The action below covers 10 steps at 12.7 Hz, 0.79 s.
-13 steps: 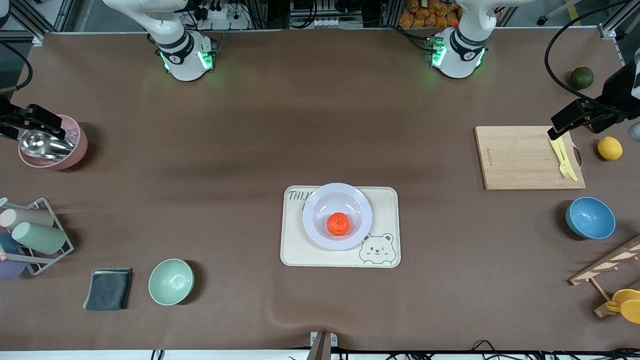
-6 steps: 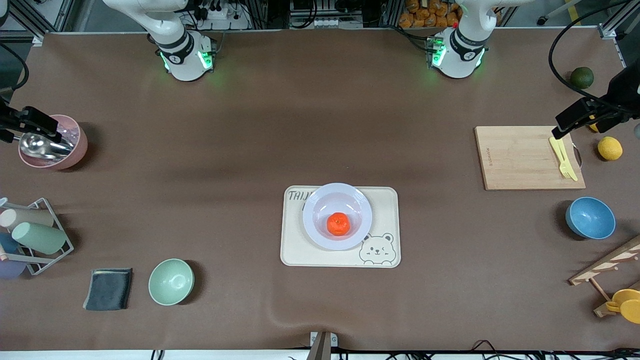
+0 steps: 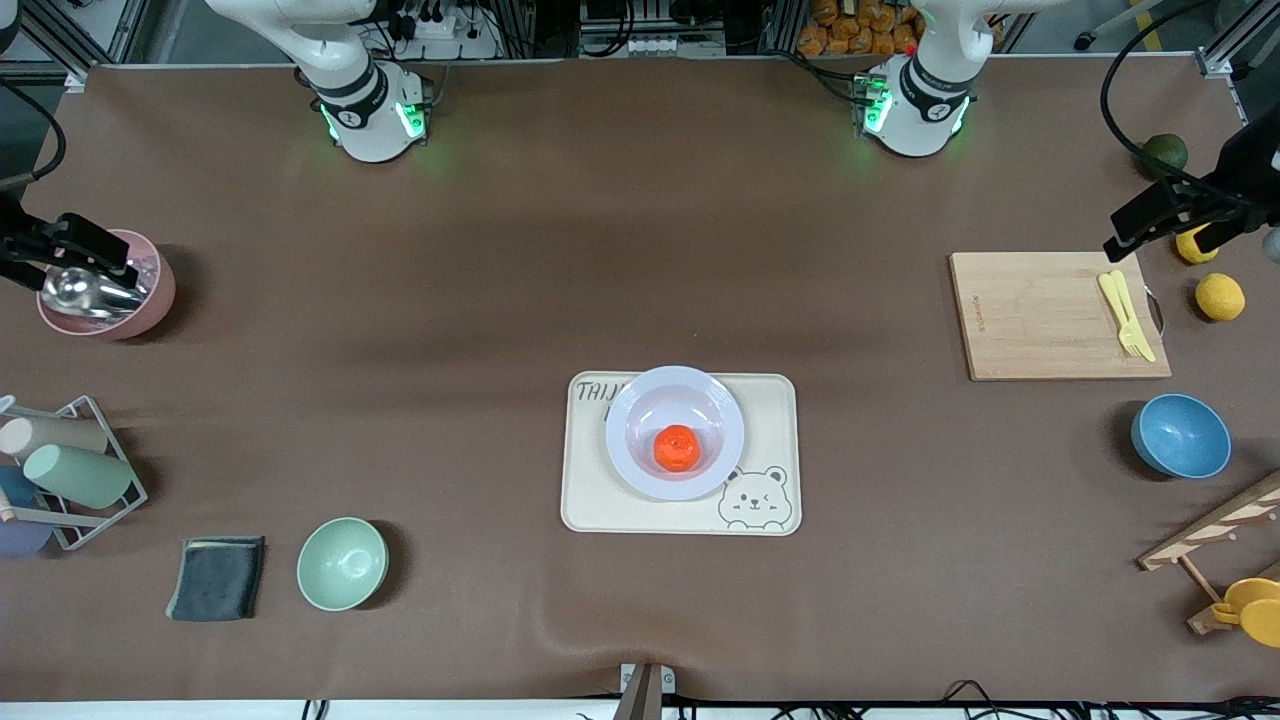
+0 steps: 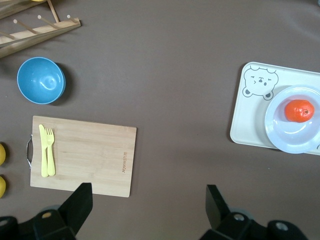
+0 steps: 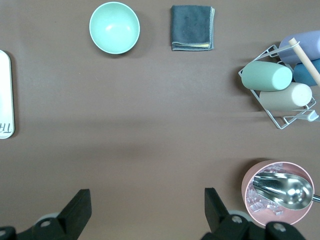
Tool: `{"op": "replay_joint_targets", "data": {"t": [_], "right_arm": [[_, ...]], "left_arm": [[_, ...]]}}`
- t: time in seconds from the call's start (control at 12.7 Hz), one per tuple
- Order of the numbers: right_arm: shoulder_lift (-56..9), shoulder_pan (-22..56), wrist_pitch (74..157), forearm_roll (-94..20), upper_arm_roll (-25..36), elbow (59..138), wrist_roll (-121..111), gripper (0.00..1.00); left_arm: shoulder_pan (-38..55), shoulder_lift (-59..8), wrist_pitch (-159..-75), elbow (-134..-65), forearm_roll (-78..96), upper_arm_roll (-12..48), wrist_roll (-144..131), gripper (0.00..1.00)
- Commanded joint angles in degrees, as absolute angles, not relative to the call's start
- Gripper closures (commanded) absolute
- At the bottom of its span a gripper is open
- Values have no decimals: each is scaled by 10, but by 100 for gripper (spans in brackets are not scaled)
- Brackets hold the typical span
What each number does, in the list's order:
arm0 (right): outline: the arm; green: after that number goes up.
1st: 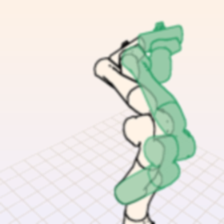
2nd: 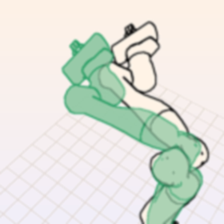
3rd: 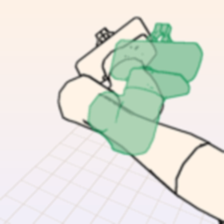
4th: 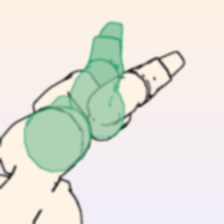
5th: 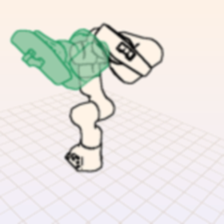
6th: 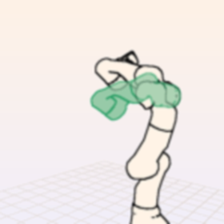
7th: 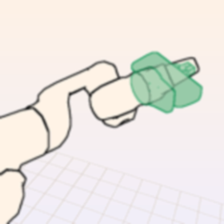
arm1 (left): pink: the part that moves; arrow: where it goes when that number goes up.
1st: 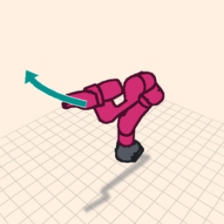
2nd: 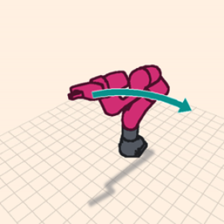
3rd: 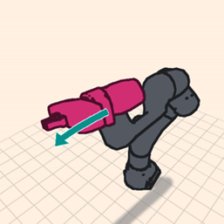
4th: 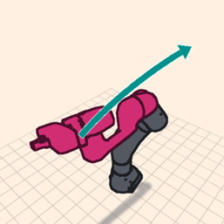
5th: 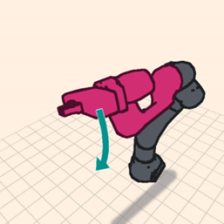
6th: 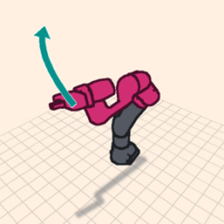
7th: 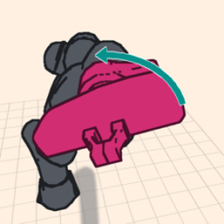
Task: Place orange and plate with both arms
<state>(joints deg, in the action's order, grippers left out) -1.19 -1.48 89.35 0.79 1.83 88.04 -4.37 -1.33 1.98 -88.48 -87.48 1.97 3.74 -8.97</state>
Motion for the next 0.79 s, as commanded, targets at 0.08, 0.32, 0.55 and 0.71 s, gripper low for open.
{"op": "replay_joint_targets", "data": {"t": [0.08,0.32,0.55,0.71], "right_arm": [[-7,-16,884,-1,13,886,-21,0],[-10,-14,876,-1,13,886,-20,0],[-12,-14,875,-1,13,886,-21,0],[-13,-14,875,-1,13,886,-21,0]], "left_arm": [[-15,28,-876,-879,25,40,-57,0],[-12,18,-871,-868,15,40,-56,0],[-10,16,-871,-869,3,47,-56,0],[-10,16,-870,-871,3,54,-58,0]]}}
